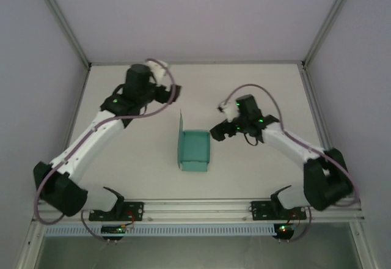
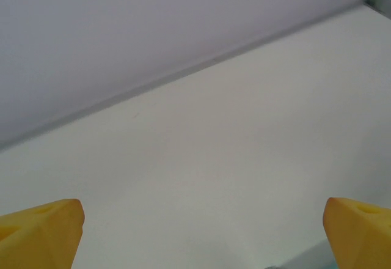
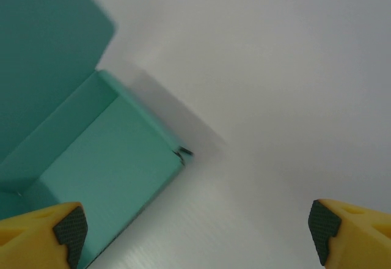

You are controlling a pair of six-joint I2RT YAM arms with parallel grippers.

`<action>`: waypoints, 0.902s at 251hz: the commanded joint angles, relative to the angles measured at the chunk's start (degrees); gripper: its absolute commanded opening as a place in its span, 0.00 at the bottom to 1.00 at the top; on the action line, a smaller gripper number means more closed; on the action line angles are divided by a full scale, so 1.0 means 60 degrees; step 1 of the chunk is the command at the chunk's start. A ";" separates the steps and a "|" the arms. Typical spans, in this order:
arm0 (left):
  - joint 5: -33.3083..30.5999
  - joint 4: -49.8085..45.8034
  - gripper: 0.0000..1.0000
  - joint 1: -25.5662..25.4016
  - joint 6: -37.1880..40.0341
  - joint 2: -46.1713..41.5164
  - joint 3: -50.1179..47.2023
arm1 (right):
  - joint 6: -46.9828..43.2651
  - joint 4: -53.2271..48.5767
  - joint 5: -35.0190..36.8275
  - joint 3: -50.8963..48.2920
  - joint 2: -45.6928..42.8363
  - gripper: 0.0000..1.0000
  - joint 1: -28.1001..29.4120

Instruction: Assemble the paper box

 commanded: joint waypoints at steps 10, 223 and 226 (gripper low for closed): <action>0.0069 -0.0519 1.00 0.1068 -0.2652 -0.0296 -0.1588 | -0.3935 -0.1092 0.0159 0.1504 0.1935 0.90 0.0893; -0.0494 -0.0300 1.00 0.2236 -0.3619 -0.1293 -0.3466 | -0.0045 -0.0445 0.3494 0.3717 0.5141 0.16 0.1484; -0.0489 -0.0274 1.00 0.2236 -0.3646 -0.1266 -0.3462 | 0.0255 -0.0463 0.3735 0.3667 0.5095 0.15 0.1473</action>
